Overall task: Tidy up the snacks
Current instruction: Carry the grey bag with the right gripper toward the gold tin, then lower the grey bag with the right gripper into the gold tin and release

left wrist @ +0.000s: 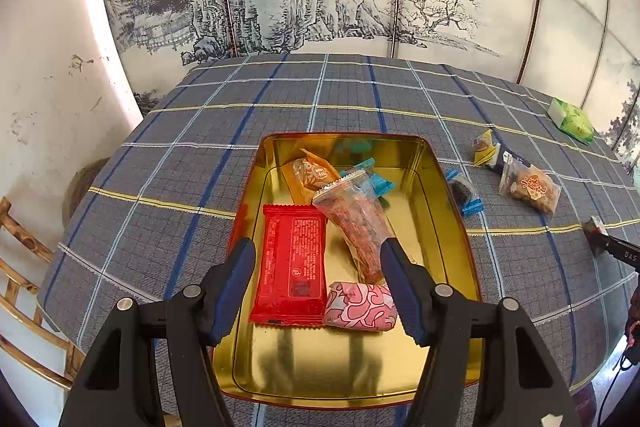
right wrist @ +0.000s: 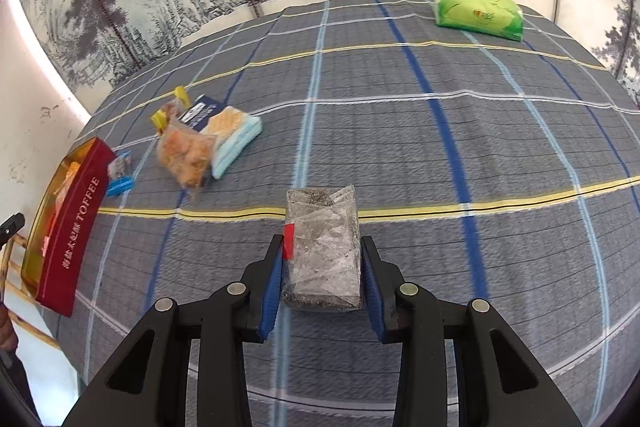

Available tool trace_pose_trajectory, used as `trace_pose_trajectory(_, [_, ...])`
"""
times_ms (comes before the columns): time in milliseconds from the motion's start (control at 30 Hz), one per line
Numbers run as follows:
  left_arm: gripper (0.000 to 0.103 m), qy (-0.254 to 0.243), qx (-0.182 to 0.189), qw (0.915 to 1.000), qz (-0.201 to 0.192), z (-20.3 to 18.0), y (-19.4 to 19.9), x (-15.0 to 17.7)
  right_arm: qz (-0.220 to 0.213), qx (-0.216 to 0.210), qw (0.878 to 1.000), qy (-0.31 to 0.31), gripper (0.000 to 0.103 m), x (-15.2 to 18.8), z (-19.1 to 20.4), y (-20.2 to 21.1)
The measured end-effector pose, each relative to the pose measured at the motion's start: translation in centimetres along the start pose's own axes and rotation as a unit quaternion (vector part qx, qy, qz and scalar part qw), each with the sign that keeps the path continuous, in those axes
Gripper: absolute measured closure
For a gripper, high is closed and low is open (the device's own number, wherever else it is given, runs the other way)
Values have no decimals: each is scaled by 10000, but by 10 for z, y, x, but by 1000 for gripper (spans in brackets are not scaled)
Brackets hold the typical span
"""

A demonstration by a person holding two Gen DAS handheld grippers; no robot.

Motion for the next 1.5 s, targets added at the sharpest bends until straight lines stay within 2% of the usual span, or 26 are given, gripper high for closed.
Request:
trace_pose_trajectory(300, [42, -41, 23, 10000, 14, 0, 1, 0, -32, -595, 9981, 170, 66, -10, 57, 0])
trace_pose_trajectory(467, [42, 72, -44, 10000, -40, 16, 6, -2, -225, -978, 9925, 697, 66, -37, 120, 14])
trace_pose_trajectory(600, [42, 131, -100, 9998, -89, 27, 8, -4, -330, -1374, 9829, 1177, 66, -59, 182, 17])
trace_pose_trajectory(733, [42, 169, -98, 9998, -76, 33, 9, -3, -292, -1739, 9735, 1455, 66, -75, 235, 7])
trace_pose_trajectory(900, [41, 159, -95, 9998, -86, 35, 9, -3, -207, -1945, 9656, 1715, 66, -91, 286, -13])
trace_pose_trajectory(1133, [41, 110, -136, 9997, -150, 41, 12, -4, 28, -2050, 9636, 1719, 66, -102, 316, -48])
trace_pose_trajectory(1267, [40, 128, -169, 9996, -161, 46, 10, -5, 163, -1939, 9661, 1699, 66, -103, 319, -68])
trace_pose_trajectory(1500, [39, 185, -198, 9996, -106, 55, 2, -4, 189, -1831, 9679, 1711, 66, -106, 322, -78])
Point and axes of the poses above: each gripper's, at about its wrist camera, not at the fingertips, and y roughly against the way its jaws point, z to its left, x to its underside, the point moved 10 cm from there along -y, roughly the way its jaws point, and after that the axes turned 10 degrees about y, right-handed, at the moved point
